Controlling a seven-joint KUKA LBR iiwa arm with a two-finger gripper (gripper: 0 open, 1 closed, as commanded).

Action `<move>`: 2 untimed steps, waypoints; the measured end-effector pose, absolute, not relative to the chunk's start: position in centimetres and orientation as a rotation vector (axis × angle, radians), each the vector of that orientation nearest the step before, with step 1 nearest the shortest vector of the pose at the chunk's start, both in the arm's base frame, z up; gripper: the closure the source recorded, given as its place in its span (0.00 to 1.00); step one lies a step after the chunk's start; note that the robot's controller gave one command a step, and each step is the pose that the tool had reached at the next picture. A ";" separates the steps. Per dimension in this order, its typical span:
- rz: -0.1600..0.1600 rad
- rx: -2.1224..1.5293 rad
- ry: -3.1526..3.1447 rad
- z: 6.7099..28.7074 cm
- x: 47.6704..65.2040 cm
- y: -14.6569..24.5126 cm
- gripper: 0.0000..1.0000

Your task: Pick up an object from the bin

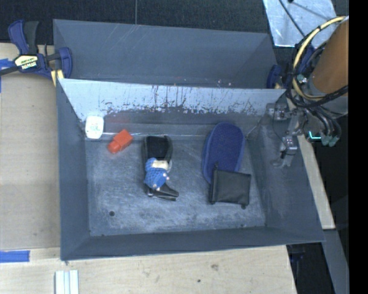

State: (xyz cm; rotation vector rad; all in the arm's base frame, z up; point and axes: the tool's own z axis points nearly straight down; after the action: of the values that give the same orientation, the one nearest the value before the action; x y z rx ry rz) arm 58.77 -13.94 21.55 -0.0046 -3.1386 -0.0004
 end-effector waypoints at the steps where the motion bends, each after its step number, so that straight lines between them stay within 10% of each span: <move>1: 0.000 -0.290 -3.135 6.9 57.5 -9.0 0.00; 2: 0.006 0.416 -3.128 7.2 50.0 -8.3 0.00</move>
Offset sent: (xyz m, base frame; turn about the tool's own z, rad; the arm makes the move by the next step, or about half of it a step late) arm -0.0145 0.0492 -0.1455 0.1811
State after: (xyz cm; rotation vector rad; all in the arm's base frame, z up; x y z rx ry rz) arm 50.01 -8.29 7.24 0.4156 -3.1276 0.0056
